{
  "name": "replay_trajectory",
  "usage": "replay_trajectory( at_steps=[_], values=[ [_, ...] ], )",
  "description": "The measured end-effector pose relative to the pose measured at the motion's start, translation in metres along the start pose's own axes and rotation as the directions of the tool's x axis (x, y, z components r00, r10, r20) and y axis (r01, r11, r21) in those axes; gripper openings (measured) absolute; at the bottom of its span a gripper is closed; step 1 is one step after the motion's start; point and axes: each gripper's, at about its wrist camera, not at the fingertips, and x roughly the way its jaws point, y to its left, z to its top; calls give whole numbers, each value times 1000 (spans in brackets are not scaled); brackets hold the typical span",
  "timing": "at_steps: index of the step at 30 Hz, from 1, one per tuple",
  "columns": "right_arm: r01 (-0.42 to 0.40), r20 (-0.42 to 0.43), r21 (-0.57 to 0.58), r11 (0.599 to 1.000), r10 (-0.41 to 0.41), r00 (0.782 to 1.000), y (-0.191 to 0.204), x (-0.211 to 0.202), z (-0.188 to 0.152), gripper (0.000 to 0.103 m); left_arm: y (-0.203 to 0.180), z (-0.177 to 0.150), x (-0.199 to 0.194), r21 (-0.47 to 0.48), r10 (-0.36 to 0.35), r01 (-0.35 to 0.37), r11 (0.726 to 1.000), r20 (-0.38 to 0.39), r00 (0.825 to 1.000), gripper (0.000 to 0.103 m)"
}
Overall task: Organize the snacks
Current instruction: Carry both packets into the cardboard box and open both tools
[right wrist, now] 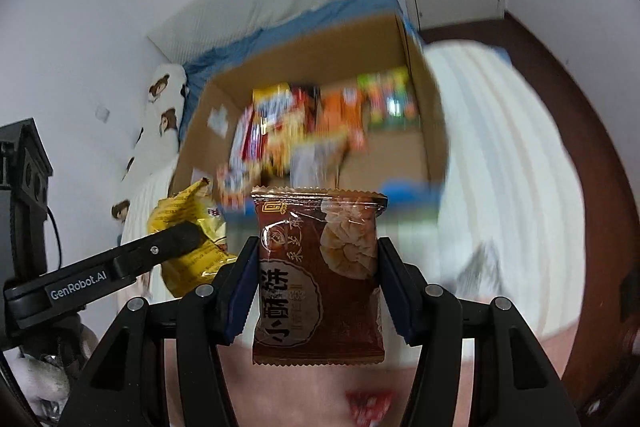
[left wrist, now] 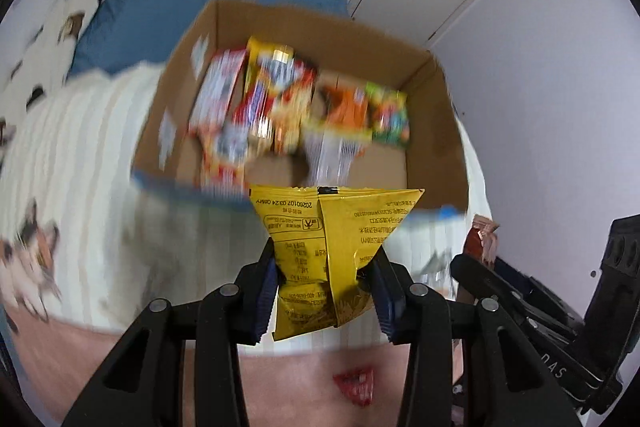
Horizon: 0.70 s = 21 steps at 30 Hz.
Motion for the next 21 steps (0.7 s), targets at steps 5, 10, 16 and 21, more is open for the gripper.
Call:
replay_trajectory(
  at_steps=[5,10,16,21],
  values=[
    [69,-4,-47,997,-69,998,9,28,59,59,-3,57,28,18,48,-47,999,-48,998,39],
    [129,-60,-59,990,-133,989,5,72,95,59,6,89,84,16,83,-82,997,-165,983,39],
    [147,-163,-36,989,-150,975,-7,121,93,60,13,90,129,41,134,-128,991,-268,954,39],
    [174,-236,-21,985,-174,956,-21,144,83,92,21,82,146,48,159,-152,987,-307,938,66]
  ],
)
